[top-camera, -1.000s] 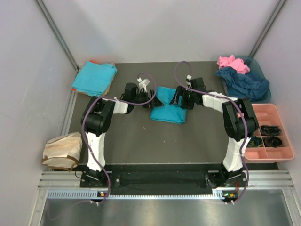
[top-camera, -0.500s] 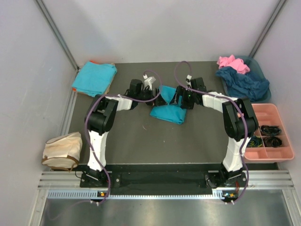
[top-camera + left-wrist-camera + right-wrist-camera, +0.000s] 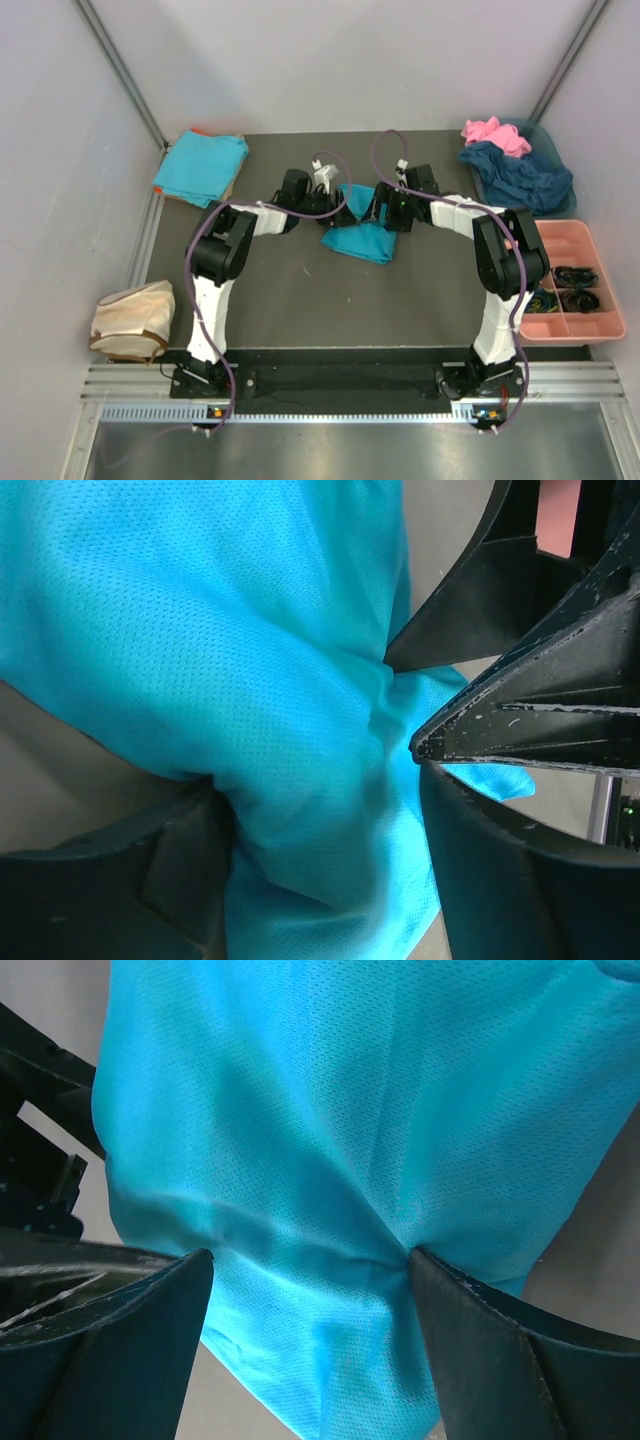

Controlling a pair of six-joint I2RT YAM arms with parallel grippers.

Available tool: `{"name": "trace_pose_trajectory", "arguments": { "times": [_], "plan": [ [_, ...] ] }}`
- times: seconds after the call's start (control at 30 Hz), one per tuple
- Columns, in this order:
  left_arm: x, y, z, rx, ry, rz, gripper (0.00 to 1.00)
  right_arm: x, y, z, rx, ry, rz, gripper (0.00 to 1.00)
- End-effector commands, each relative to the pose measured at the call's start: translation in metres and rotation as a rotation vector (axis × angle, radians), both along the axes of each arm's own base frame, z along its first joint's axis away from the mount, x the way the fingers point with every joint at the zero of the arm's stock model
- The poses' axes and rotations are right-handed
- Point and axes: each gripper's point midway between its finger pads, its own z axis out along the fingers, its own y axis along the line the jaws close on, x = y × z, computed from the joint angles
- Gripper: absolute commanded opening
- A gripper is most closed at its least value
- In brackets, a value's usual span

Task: Fold and stack the t-shirts
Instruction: Neatly place the folded tshirt to the corner

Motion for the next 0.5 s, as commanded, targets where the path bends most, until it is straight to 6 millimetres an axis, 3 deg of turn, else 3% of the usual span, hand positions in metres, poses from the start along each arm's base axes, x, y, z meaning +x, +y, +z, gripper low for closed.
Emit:
{"name": "trace_pose_trajectory", "arguments": {
  "times": [0.0, 0.33, 0.4, 0.47],
  "plan": [
    [-0.0622, 0.0125, -0.0969, 0.203, 0.298, -0.007, 0.66, -0.0059, -0.0041, -0.0212, -0.051, 0.041, -0.005, 0.82],
    [-0.0648, 0.004, -0.0996, 0.196, 0.304, -0.006, 0.32, -0.0073, -0.0041, -0.0201, -0.055, 0.037, 0.002, 0.82],
    [-0.0654, 0.0039, -0.1, 0.195, 0.307, -0.009, 0.21, -0.0068, -0.0044, -0.0202, -0.054, 0.038, 0.001, 0.82],
    [-0.0652, 0.0042, -0.1002, 0.199, 0.309, -0.007, 0.04, -0.0069, -0.0047, -0.0204, -0.055, 0.039, 0.0, 0.82]
  ]
}}
